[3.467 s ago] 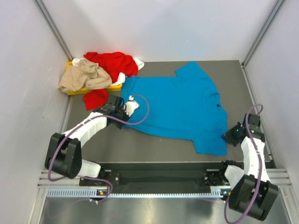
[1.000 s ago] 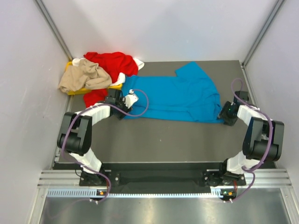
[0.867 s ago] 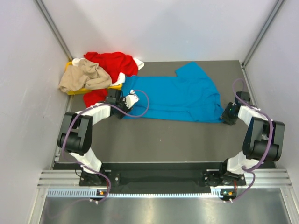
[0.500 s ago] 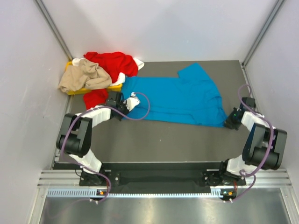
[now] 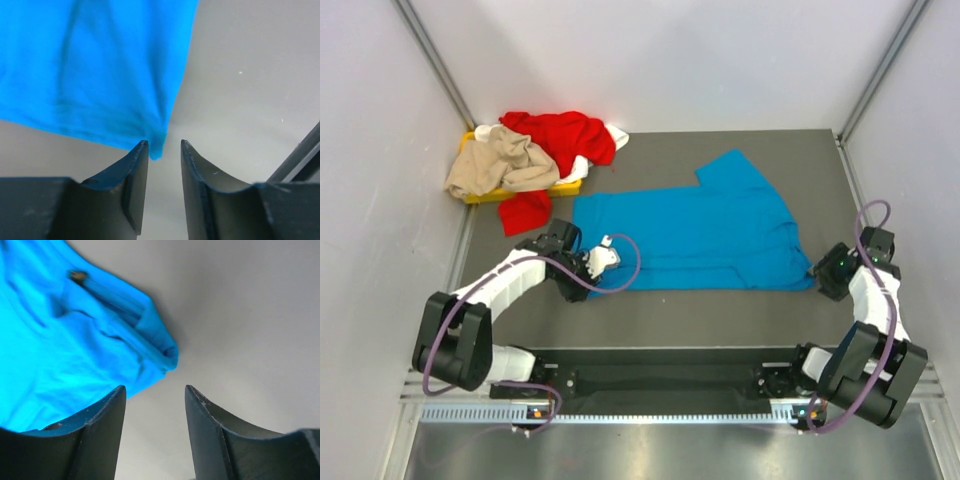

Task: Fold and stack the t-shirts
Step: Fold the tshirt

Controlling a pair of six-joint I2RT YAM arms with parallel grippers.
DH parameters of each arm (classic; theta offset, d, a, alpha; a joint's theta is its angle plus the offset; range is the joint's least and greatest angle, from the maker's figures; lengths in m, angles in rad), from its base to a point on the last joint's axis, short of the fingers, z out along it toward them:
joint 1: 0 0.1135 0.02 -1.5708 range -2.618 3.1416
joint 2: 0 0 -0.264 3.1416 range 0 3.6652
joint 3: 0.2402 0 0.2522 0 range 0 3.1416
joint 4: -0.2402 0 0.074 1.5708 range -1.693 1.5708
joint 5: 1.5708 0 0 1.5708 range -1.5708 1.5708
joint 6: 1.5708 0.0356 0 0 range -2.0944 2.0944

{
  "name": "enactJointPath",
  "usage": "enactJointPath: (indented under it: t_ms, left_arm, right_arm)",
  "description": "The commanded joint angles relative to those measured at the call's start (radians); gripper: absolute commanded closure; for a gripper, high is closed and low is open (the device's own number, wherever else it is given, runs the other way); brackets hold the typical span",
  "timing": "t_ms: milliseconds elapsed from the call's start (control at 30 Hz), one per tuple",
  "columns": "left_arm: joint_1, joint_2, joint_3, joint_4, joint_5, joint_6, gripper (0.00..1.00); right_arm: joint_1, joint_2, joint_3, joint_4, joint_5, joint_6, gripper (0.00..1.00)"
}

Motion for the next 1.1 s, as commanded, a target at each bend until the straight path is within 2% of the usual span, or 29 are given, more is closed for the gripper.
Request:
enactJointPath:
  t_ms: [0, 33, 133, 167, 233, 267, 433, 567, 700, 800, 967, 1033, 1067]
  left_arm:
    - [0.028, 0.0, 0.105, -0.048, -0.013, -0.044, 0.61]
    - [0.047, 0.001, 0.122, 0.001, -0.029, -0.062, 0.61]
    - [0.056, 0.029, 0.157, 0.106, -0.121, -0.136, 0.55]
    - [0.056, 0.041, 0.173, 0.155, -0.128, -0.156, 0.54]
    - [0.056, 0.095, 0.191, 0.179, -0.105, -0.163, 0.53]
    - [0.056, 0.116, 0.206, 0.193, -0.088, -0.157, 0.53]
    - [0.067, 0.274, 0.271, 0.224, -0.105, -0.142, 0.53]
    - [0.084, 0.352, 0.28, 0.244, -0.115, -0.127, 0.58]
    - [0.084, 0.345, 0.285, 0.224, -0.094, -0.142, 0.81]
    - [0.084, 0.308, 0.277, 0.218, -0.083, -0.153, 0.82]
    - [0.085, 0.296, 0.269, 0.227, -0.117, -0.174, 0.89]
    - [0.085, 0.303, 0.271, 0.232, -0.129, -0.18, 0.93]
    - [0.085, 0.306, 0.273, 0.241, -0.134, -0.193, 0.98]
  right_arm:
    - [0.015, -0.059, 0.158, -0.037, 0.013, -0.006, 0.49]
    - [0.038, -0.073, 0.187, -0.046, 0.034, -0.008, 0.49]
    - [0.271, -0.098, 0.291, -0.052, 0.129, -0.05, 0.49]
    - [0.437, -0.075, 0.309, -0.049, 0.137, -0.096, 0.51]
    - [0.576, -0.032, 0.324, -0.03, 0.056, -0.132, 0.56]
    - [0.657, 0.011, 0.32, -0.014, 0.021, -0.145, 0.62]
    - [0.886, 0.129, 0.275, 0.118, -0.097, -0.201, 0.8]
    - [0.943, 0.259, 0.254, 0.188, -0.161, -0.222, 0.88]
    - [0.948, 0.367, 0.261, 0.204, -0.147, -0.238, 0.91]
    - [0.948, 0.424, 0.28, 0.201, -0.109, -0.247, 0.92]
    - [0.948, 0.502, 0.319, 0.19, 0.008, -0.262, 0.93]
    - [0.949, 0.523, 0.347, 0.179, 0.055, -0.264, 0.94]
    - [0.948, 0.54, 0.353, 0.181, 0.071, -0.262, 0.94]
